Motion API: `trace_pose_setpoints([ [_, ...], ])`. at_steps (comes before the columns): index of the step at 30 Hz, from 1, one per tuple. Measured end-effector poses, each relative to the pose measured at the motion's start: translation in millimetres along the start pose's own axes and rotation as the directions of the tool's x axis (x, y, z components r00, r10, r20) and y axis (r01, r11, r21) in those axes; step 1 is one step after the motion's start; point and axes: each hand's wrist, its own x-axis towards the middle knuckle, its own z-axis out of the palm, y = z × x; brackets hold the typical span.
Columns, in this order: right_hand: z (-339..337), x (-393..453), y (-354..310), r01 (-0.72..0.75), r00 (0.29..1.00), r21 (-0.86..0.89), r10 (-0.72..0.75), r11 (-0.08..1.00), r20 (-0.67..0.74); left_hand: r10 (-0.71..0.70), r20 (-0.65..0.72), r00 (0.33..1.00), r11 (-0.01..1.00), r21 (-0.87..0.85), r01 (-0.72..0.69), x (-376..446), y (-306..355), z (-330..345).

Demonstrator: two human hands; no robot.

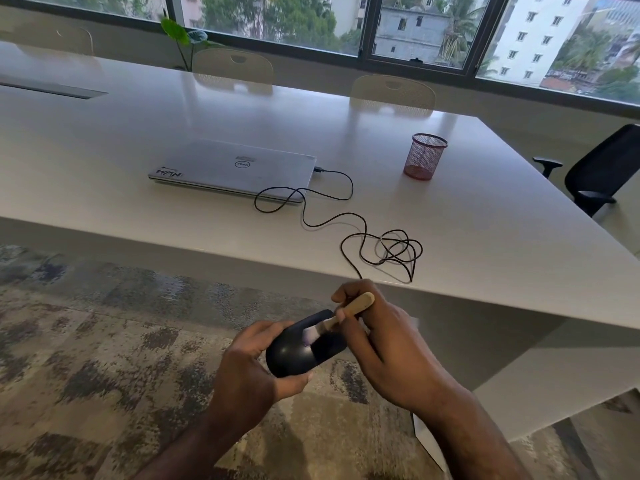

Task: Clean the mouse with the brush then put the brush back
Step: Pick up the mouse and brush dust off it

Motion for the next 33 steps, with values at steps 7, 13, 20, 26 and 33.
trace_pose_setpoints([
  [7,-8.0,2.8,8.3,-0.069,0.986,-0.086,0.055,0.994,-0.16,0.009,0.012,1.0,1.0,0.008,-0.009,-1.7,-4.2,-1.3],
  [13,-6.3,-1.3,6.9,-0.088,0.993,0.095,0.095,0.992,-0.075,-0.004,-0.011,1.0,0.999,-0.039,0.004,-2.0,-3.4,-0.6],
  [20,-12.2,-1.6,9.7,-0.08,0.964,0.081,0.097,0.994,-0.247,-0.012,0.002,1.0,0.999,-0.048,0.012,-2.2,-5.4,-0.4],
  [26,-8.0,-3.8,8.0,-0.051,0.993,0.103,0.061,0.993,-0.097,-0.008,-0.013,1.0,0.999,-0.035,0.008,0.3,-3.0,0.4],
  [33,-14.3,-3.4,14.6,-0.101,0.967,0.024,0.104,0.995,-0.234,-0.02,-0.006,1.0,0.998,-0.051,0.02,0.2,-5.6,-1.3],
])
